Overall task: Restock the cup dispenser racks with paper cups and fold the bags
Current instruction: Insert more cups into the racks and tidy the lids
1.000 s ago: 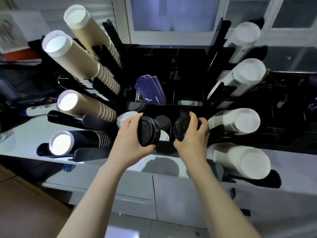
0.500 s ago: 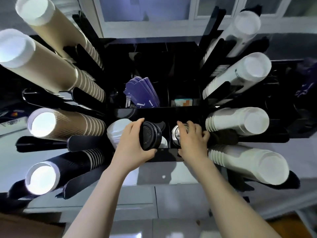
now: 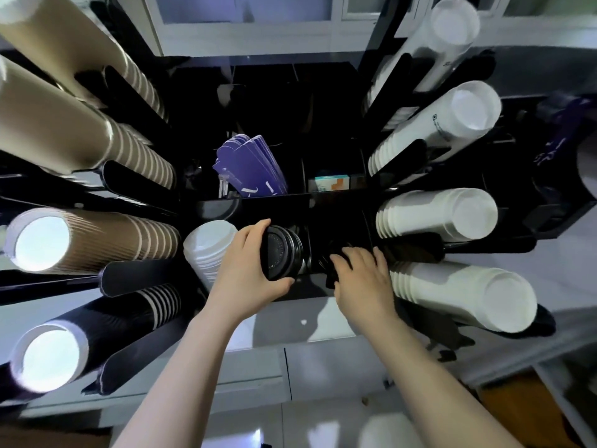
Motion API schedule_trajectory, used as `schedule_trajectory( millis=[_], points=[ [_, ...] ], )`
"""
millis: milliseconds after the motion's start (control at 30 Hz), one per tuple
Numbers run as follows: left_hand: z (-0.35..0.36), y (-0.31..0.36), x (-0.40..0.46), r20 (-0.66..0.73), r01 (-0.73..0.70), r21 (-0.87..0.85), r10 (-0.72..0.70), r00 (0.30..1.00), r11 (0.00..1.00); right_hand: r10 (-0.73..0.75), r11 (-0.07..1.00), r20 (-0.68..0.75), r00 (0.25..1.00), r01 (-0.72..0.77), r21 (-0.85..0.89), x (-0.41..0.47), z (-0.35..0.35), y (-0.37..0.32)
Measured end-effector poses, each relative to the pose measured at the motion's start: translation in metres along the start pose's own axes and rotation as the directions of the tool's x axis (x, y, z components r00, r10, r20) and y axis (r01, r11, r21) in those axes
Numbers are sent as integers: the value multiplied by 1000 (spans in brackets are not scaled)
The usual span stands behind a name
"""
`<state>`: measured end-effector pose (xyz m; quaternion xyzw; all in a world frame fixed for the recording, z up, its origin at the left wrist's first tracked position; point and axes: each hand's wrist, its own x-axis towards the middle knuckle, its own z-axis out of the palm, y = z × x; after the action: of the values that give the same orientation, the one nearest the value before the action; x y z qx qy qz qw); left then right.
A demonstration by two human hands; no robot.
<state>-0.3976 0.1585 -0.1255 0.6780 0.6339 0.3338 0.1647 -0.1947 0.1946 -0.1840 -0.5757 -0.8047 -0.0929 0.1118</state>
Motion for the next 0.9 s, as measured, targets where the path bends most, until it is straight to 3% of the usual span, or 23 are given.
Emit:
schedule_trajectory(
  millis=[100, 333, 467, 567, 700, 767, 900],
  points=[
    [4, -1, -1, 5, 5, -2, -5, 1000, 1000, -21, 999, 170, 985, 29, -43, -5, 2, -4],
    [8, -1, -1, 0, 1, 22, -1, 1000, 1000, -45, 998, 244, 969, 57, -41, -1, -9, -8],
    [15, 6, 0, -10, -25, 15, 26, 1000, 1000, -46, 997, 288, 957, 24, 76, 1, -13, -5],
    [16, 11, 1, -17, -13, -29, 13, 1000, 999, 27, 946, 201, 979, -90, 310, 0, -24, -6],
    [18, 23, 17, 19, -78, -3, 78, 997, 997, 149, 729, 11, 989, -117, 675, -13, -55, -10],
    [23, 34, 32, 66, -125, 24, 123, 990, 992, 218, 665, 11, 976, -157, 730, -14, -76, -8],
    [35, 49, 56, 129, -189, 100, 176, 976, 977, 280, 649, -55, 958, -147, 746, -7, -124, 7]
  ],
)
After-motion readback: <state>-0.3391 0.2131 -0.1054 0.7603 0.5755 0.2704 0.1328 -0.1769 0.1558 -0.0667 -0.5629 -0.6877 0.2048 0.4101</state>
